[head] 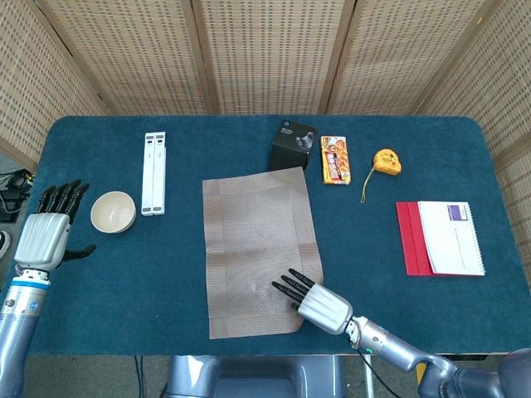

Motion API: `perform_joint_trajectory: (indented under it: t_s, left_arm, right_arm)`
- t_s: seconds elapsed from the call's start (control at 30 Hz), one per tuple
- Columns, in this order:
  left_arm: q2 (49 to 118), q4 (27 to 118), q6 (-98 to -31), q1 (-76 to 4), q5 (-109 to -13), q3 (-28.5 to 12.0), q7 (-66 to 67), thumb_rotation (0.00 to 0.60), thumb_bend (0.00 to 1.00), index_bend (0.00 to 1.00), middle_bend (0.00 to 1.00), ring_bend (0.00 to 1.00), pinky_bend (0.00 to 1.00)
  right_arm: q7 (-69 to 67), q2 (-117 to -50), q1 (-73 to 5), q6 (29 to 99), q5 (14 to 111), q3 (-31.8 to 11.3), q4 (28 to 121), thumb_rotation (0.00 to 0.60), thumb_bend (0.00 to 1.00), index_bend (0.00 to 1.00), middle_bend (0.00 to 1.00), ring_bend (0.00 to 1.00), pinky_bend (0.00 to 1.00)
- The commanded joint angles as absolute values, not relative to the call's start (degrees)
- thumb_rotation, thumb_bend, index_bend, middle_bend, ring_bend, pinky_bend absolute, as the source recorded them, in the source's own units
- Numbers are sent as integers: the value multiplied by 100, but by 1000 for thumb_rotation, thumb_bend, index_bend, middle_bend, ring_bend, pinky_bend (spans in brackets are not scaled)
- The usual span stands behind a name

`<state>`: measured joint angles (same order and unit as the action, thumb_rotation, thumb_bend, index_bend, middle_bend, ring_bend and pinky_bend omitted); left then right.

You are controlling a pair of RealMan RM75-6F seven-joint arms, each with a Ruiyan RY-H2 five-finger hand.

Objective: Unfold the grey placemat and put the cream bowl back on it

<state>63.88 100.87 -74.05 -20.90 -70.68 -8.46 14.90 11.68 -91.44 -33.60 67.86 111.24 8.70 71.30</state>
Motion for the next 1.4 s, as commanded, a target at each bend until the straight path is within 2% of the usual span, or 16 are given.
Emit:
perform_joint_trajectory:
  t_s: [0.03, 0.3, 0.6, 0.77, 0.97, 1.1, 1.17, 1.23, 1.3, 1.4]
  left_arm:
    - [6389, 10087, -7400, -2090, -7072, -845, 1489, 600, 0, 0, 0, 0, 0]
    - [6416, 10101, -7390, -2093, -7089, -827, 1556, 600, 0, 0, 0, 0, 0]
    - [6470, 10076, -7333, -2132, -6967, -854, 1688, 600, 0, 0, 0, 0, 0]
    - [6505, 10038, -7280, -2164, -6861, -878, 1747, 600, 0, 0, 0, 0, 0]
    - [6533, 10030, -7250, -2186, -6814, -872, 1822, 600, 0, 0, 0, 0, 0]
    - [6545, 10019, -7237, -2192, -6797, -861, 1856, 600, 0, 0, 0, 0, 0]
    - [6545, 10019, -7228, -2196, -6800, -855, 1856, 600, 0, 0, 0, 0, 0]
    - [6542, 10016, -7228, -2196, -6809, -851, 1852, 600, 0, 0, 0, 0, 0]
    - [6548, 9992, -7219, -2202, -6829, -843, 1844, 600, 0, 0, 0, 0, 0]
    - [6577, 9910, -7158, -2237, -6905, -822, 1789, 600, 0, 0, 0, 0, 0]
  right_arm:
    - [896, -9084, -3359, 7111, 11405, 1060, 6917, 600, 751, 650, 0, 0, 0]
    - [906, -8508, -3430, 7904, 12295, 1570, 6186, 600, 729, 650, 4, 0, 0]
    - [1212, -7806, -4065, 7802, 12623, 1510, 4738, 600, 641, 643, 0, 0, 0]
    - [1054, -7848, -4387, 7648, 12527, 1404, 3893, 600, 576, 638, 0, 0, 0]
    - [1186, -8139, -4682, 7455, 12381, 1253, 3328, 600, 515, 637, 0, 0, 0]
    - [1337, -8374, -4884, 7298, 12261, 1149, 2982, 600, 426, 629, 0, 0, 0]
    - [1433, -8489, -4917, 7175, 12105, 1061, 2799, 600, 322, 536, 0, 0, 0]
    - [1526, -8571, -4855, 7088, 11855, 918, 2747, 600, 120, 206, 0, 0, 0]
    - [1485, -8587, -4758, 7232, 11631, 785, 2820, 600, 17, 19, 0, 0, 0]
    - [1428, -8507, -4552, 7576, 11324, 600, 3021, 600, 0, 0, 0, 0, 0]
